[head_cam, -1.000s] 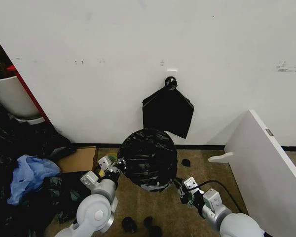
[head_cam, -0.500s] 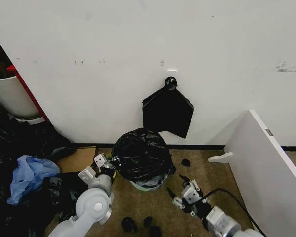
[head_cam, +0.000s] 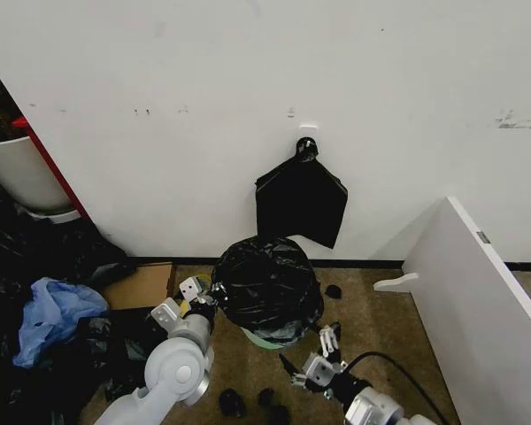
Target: Place the garbage bag over the trash bin.
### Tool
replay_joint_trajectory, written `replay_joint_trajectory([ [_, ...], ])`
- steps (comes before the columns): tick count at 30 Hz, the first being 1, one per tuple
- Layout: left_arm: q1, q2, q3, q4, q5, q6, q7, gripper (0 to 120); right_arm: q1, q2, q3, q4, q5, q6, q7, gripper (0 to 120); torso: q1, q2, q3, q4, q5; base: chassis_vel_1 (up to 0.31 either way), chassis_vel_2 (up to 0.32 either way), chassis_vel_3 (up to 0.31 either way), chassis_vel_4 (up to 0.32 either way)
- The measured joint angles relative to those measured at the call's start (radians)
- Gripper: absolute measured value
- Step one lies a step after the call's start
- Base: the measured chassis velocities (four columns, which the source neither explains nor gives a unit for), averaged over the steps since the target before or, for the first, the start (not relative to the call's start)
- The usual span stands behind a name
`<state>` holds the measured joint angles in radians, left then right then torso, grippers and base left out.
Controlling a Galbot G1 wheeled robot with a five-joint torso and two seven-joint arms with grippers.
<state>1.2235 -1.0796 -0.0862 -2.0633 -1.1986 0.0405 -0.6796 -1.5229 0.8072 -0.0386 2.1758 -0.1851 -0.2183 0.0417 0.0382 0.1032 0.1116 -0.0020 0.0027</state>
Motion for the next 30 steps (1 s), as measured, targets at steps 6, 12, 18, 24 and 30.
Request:
replay_joint_trajectory([
  [6,0.003,-0.002,0.000,-0.002,-0.003,0.000,0.000,4,0.011,0.027,-0.015,-0.029,-0.049,0.052,0.029,52,0.000,0.000,0.000,0.0000,0.0000,0.000,0.000,0.000,0.000],
  [12,0.004,-0.006,0.002,-0.002,-0.010,-0.002,0.001,4,0.021,0.054,-0.040,-0.044,-0.081,0.067,0.042,25,0.000,0.000,0.000,0.0001,0.0000,0.000,0.000,0.000,0.000],
  [18,0.005,-0.008,0.002,-0.003,-0.019,-0.002,0.001,4,0.024,0.054,-0.050,-0.052,-0.080,0.067,0.039,7,0.000,0.000,0.000,0.0000,-0.0001,0.000,0.000,0.000,0.000],
  [24,-0.003,-0.014,0.002,-0.008,-0.042,0.004,-0.004,4,0.040,0.064,-0.071,-0.074,-0.053,0.053,0.017,0,0.000,0.000,0.000,0.0001,-0.0001,0.000,0.000,0.000,0.000],
  [30,-0.005,-0.030,0.012,-0.020,-0.047,0.027,-0.017,4,0.081,0.102,-0.122,-0.149,-0.039,0.032,0.005,0,0.000,0.000,0.000,0.0000,0.0000,0.000,0.000,0.000,0.000],
])
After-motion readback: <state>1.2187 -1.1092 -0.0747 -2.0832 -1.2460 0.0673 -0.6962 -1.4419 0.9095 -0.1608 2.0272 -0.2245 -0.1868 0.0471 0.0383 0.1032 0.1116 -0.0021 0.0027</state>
